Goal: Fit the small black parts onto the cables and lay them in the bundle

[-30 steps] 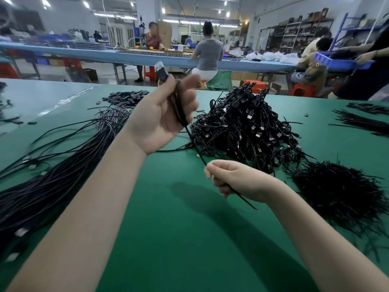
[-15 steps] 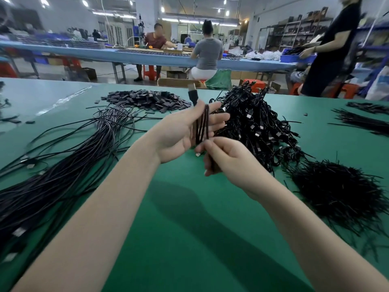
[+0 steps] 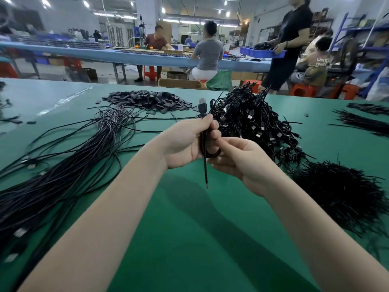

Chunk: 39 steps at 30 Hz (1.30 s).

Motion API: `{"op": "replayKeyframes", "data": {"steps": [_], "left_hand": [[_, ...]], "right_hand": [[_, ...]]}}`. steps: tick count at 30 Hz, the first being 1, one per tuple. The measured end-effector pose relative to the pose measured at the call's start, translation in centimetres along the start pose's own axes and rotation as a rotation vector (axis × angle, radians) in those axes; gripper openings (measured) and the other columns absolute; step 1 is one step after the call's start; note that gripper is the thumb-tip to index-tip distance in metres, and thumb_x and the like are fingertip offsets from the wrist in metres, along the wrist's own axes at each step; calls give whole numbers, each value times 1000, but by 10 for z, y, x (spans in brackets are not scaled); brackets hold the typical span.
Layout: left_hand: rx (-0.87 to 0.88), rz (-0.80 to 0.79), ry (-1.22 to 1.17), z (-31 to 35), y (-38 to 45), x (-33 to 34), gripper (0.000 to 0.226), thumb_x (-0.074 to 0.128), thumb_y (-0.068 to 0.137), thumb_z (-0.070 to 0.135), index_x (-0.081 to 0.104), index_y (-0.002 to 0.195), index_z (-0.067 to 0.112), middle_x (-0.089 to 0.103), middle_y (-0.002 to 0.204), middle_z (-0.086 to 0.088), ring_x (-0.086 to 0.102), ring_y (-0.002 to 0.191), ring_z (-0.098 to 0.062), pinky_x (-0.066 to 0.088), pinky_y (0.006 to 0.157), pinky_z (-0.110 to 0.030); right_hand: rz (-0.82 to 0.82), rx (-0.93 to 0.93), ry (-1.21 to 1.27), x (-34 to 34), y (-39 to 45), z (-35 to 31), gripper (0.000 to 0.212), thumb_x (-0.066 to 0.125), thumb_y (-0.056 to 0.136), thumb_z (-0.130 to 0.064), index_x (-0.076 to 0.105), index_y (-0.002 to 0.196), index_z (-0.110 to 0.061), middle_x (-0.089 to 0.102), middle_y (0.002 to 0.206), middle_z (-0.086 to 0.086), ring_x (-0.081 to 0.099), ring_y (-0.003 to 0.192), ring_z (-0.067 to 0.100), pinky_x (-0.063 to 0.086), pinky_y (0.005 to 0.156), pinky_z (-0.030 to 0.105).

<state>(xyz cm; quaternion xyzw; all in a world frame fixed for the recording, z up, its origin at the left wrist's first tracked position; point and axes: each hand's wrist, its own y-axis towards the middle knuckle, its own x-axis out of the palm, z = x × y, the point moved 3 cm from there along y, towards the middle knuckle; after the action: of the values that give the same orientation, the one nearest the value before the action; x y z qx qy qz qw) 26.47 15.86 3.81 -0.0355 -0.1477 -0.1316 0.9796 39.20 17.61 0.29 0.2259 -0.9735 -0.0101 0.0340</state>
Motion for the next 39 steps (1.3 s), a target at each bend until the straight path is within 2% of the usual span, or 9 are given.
{"op": "replayKeyframes", "data": {"steps": [5,10,18,23,28,33,35,37,39], "left_hand": [[12,135,212,-3,2,0,31,39,103,31,53,79,17,50,72,2,49,63,-10,46,55,-18],[29,221,460,-10,7,0,32,38,102,40,54,78,25,52,90,2,42,89,-19,33,71,-29],[129,157,143,-10,9,4,32,34,105,29,51,80,17,66,100,1,60,77,-8,46,68,-19],[137,142,198,-17,12,6,32,39,103,31,53,79,17,56,87,3,48,83,-14,42,82,-25],[174,197,350,-21,17,6,35,39,104,30,57,76,19,55,67,9,45,62,-7,42,59,-15],[234,358,943,-23,21,-5,33,48,98,32,61,71,18,55,64,4,46,58,-11,40,60,-27],[293,486,1297,-24,21,-7,15,55,94,26,62,104,18,60,103,-5,56,90,-19,45,83,-35],[370,496,1717,-38,22,-3,65,59,88,15,29,145,25,29,147,-6,28,136,-26,24,110,-40],[480,370,1989,-54,24,4,75,54,87,11,16,148,29,18,153,2,9,145,-25,11,114,-37]], "right_hand": [[97,-58,-158,-5,3,5,22,51,98,-15,68,87,-23,67,68,-12,62,55,5,57,66,25],[106,-85,-229,-5,4,9,21,47,100,-14,67,94,-22,63,73,-8,56,51,5,53,60,23],[-12,-18,-75,-1,-1,-1,29,46,99,-39,66,92,-20,59,77,-5,54,55,10,52,61,27],[-46,-151,-516,7,-5,2,38,57,90,-46,54,98,-8,50,75,1,49,62,13,51,63,40],[117,-252,-858,6,0,5,27,36,100,-39,44,81,-21,54,71,-2,47,56,16,40,55,38],[173,-68,-813,-10,12,26,32,30,101,-35,40,74,-21,46,69,-4,41,59,15,34,59,29],[125,54,-771,-17,15,32,33,30,102,-34,38,75,-17,43,67,-3,39,56,15,35,60,29],[46,56,-808,-21,15,32,33,31,102,-33,38,75,-16,43,68,-1,38,56,14,35,59,29],[-38,-13,-899,-24,11,26,33,33,103,-32,38,73,-18,44,69,-3,38,56,11,34,54,26]]}}
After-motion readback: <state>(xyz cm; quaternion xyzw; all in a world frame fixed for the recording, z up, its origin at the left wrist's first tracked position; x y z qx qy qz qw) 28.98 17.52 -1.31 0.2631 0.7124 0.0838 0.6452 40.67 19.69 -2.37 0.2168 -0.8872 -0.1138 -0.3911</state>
